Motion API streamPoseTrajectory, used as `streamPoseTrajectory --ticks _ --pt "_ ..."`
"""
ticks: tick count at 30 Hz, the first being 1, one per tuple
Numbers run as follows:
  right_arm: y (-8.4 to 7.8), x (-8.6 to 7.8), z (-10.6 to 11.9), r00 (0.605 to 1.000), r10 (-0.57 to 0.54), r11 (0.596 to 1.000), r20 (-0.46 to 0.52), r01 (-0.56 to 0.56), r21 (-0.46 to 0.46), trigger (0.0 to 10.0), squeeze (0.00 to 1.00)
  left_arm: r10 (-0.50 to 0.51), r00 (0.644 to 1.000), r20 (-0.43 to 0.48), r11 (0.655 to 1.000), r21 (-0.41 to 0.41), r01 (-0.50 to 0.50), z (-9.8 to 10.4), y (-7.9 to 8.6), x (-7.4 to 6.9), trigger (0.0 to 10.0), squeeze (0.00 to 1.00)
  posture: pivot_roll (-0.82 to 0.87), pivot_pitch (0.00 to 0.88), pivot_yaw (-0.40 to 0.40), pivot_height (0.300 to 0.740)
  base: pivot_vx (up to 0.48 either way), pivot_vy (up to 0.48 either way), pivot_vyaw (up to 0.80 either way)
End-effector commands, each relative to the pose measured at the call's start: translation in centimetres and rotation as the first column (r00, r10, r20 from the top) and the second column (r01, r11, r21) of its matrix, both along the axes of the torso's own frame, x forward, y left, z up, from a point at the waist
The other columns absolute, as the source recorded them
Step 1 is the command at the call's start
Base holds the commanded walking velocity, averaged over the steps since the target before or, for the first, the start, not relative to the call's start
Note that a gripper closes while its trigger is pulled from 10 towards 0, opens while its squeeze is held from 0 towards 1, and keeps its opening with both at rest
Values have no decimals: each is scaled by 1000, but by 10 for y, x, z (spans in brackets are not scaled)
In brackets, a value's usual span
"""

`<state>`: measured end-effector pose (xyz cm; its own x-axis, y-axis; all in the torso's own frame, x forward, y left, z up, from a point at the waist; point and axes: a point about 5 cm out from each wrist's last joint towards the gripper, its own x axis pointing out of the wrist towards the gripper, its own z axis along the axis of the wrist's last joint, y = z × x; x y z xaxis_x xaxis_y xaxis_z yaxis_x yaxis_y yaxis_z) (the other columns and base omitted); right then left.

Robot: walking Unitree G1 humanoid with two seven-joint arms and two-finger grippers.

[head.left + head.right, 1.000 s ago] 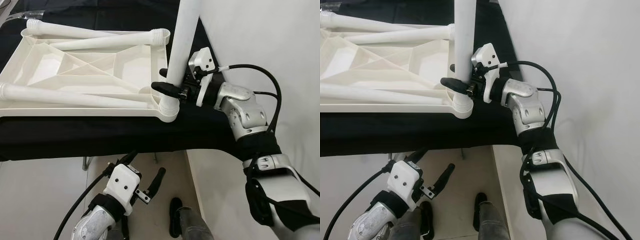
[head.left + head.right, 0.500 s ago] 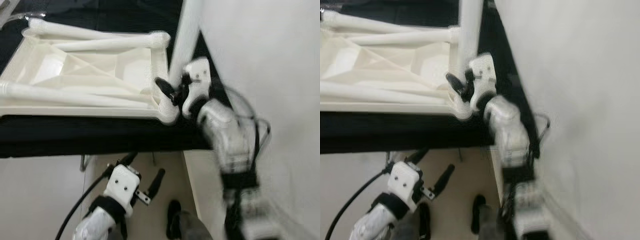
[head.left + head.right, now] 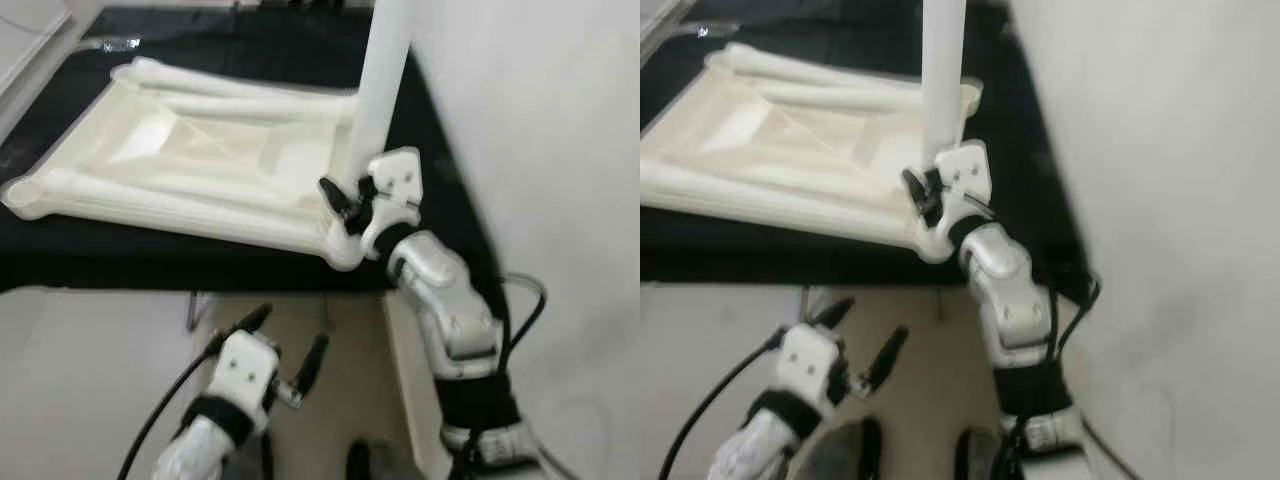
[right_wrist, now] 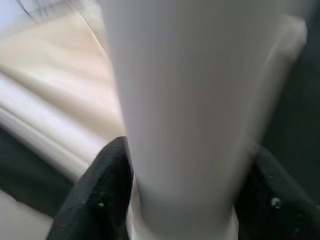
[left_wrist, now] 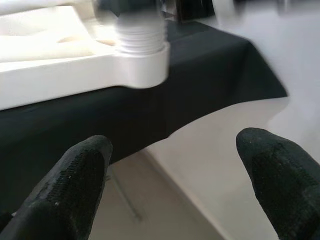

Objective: Building children table

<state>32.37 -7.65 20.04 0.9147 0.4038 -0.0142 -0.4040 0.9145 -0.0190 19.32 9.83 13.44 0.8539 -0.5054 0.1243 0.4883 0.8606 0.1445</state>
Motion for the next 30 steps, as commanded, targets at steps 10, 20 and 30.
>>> streamPoseTrajectory --ticks 10,20,30 --pt "-5 11 35 941 311 942 134 -324 89 10000 0 -11 1000 -17 1000 11 11 -4 0 -1 10000 0 55 310 -81 740 0 0 0" --pt "3 24 58 726 662 742 186 -670 -23 10000 0 -19 1000 -14 1000 8 19 -2 -5 -3 10000 0 69 324 -86 740 0 0 0" --pt "4 30 68 553 810 574 197 -815 -75 0 0 -21 1000 -14 1000 7 21 -1 -7 -5 10000 0 76 328 -93 740 0 0 0"
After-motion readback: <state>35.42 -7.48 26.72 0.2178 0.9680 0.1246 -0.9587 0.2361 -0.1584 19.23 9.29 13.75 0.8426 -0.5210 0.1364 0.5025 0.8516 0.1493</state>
